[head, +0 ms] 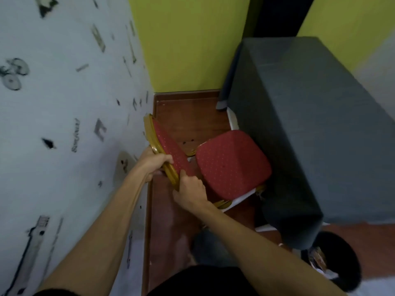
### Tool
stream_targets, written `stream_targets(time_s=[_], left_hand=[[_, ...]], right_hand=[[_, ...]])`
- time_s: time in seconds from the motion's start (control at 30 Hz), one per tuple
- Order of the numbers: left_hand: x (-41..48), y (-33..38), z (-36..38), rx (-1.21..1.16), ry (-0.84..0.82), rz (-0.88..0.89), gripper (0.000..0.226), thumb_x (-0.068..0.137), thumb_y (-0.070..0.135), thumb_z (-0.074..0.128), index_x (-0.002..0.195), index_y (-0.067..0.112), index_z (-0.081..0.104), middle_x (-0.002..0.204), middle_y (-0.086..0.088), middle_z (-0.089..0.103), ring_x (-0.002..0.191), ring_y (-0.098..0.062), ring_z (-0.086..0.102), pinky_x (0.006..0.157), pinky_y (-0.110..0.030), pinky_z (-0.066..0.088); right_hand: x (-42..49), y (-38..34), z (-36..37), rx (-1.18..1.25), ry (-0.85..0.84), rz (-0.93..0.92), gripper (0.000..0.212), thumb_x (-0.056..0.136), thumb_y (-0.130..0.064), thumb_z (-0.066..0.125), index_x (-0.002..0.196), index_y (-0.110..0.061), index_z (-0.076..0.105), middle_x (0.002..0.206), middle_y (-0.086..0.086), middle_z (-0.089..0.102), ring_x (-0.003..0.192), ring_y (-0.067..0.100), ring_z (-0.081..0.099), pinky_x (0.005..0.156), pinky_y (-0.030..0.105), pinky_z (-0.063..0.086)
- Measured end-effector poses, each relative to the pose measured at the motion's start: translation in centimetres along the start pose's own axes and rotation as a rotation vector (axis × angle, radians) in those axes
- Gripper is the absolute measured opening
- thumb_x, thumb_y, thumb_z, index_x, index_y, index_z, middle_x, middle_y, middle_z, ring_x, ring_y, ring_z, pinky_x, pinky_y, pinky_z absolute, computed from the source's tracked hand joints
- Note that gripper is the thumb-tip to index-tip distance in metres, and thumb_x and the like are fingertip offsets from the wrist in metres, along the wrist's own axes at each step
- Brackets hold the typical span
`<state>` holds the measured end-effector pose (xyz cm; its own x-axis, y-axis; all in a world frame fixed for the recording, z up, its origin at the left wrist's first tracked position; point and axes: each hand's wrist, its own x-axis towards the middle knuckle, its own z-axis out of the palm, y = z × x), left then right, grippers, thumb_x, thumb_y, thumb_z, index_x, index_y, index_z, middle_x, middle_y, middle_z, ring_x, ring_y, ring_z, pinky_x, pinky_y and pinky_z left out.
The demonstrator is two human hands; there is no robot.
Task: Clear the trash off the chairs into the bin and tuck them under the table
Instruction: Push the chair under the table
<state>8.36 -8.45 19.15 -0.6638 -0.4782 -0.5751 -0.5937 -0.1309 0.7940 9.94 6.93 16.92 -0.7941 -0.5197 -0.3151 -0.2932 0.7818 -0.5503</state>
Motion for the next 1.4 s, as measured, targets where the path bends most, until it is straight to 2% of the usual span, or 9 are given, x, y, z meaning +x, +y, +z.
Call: stream_targets(time_s=[0.23,0.43,0.53,0.67,0.73,0.87,1.07,1.3,1.4], left_hand=[[4.5,3.1,4.7,0.046,-0.061,0.000,0.039,0.066,-0.004,0.070,0.101,0.014,0.067,0.092,-0.010,0.077,0.084,-0.030,0.073,0.083,-0.058,0.058],[8.1,6.2,8.1,0.025,-0.176,-0.018,0.051,0.075,-0.005,0.070,0.120,0.016,0.056,0.103,-0.009,0.074,0.090,-0.025,0.072,0.073,-0.043,0.060],[9.4,8.2,10.4,0.017,-0.202,-0.012,0.055,0.076,-0.008,0.067,0.123,0.018,0.051,0.107,-0.011,0.072,0.091,-0.027,0.071,0.078,-0.049,0.060],[11.4,10.7,13.5,0.043,-0.212,0.002,0.054,0.075,-0.007,0.066,0.120,0.019,0.052,0.105,-0.013,0.072,0.088,-0.029,0.072,0.082,-0.052,0.059],[12.3,11.8,15.1,0.059,-0.215,0.000,0.053,0.072,-0.006,0.066,0.119,0.016,0.054,0.103,-0.015,0.073,0.084,-0.030,0.074,0.075,-0.049,0.061],[13.8,13.6,17.8,0.077,-0.263,-0.005,0.039,0.070,-0.007,0.067,0.102,0.013,0.058,0.079,-0.013,0.073,0.054,-0.024,0.073,0.046,-0.037,0.058],[16.3,15.5,20.5,0.143,-0.318,0.013,0.020,0.069,-0.003,0.070,0.085,0.007,0.064,0.051,-0.002,0.070,0.051,-0.019,0.072,0.046,-0.031,0.056],[18.8,18.0,23.6,0.183,-0.420,-0.041,0.017,0.069,-0.004,0.070,0.084,0.002,0.063,0.054,-0.008,0.070,0.052,-0.022,0.072,0.051,-0.037,0.059],[19.9,19.3,24.5,0.196,-0.457,-0.061,0.022,0.071,-0.005,0.070,0.091,0.001,0.062,0.071,-0.014,0.073,0.060,-0.024,0.074,0.051,-0.037,0.060]], right_hand=[[3.5,3.4,-2.7,-0.007,0.041,0.059,0.058,0.087,-0.026,0.064,0.139,-0.009,0.044,0.119,0.018,0.068,0.106,0.043,0.066,0.090,0.047,0.053],[7.3,6.2,-5.2,-0.002,0.090,0.075,0.070,0.086,-0.029,0.066,0.148,-0.009,0.039,0.120,0.015,0.069,0.104,0.040,0.068,0.089,0.045,0.055],[9.1,7.5,-6.8,-0.001,0.129,0.091,0.073,0.086,-0.030,0.065,0.150,-0.008,0.038,0.121,0.015,0.069,0.104,0.041,0.068,0.088,0.045,0.055],[11.3,9.0,-9.1,0.018,0.136,0.146,0.074,0.086,-0.028,0.064,0.150,-0.005,0.035,0.125,0.018,0.067,0.109,0.045,0.065,0.089,0.047,0.052],[12.6,9.9,-10.2,0.022,0.149,0.173,0.074,0.086,-0.023,0.066,0.150,-0.004,0.034,0.126,0.019,0.066,0.111,0.044,0.065,0.090,0.048,0.052],[13.9,11.5,-12.1,0.049,0.178,0.230,0.072,0.086,-0.021,0.065,0.150,-0.007,0.036,0.124,0.018,0.067,0.111,0.042,0.065,0.092,0.049,0.052],[16.0,13.6,-14.7,0.073,0.162,0.274,0.065,0.086,-0.026,0.065,0.146,-0.016,0.043,0.117,0.015,0.068,0.108,0.039,0.065,0.092,0.048,0.053],[18.0,15.5,-17.2,0.099,0.191,0.361,0.054,0.085,-0.025,0.064,0.137,-0.022,0.051,0.115,0.013,0.069,0.106,0.038,0.066,0.090,0.049,0.056],[19.3,15.9,-18.0,0.140,0.194,0.379,0.048,0.085,-0.022,0.065,0.132,-0.022,0.053,0.112,0.012,0.069,0.104,0.036,0.068,0.089,0.052,0.058]])
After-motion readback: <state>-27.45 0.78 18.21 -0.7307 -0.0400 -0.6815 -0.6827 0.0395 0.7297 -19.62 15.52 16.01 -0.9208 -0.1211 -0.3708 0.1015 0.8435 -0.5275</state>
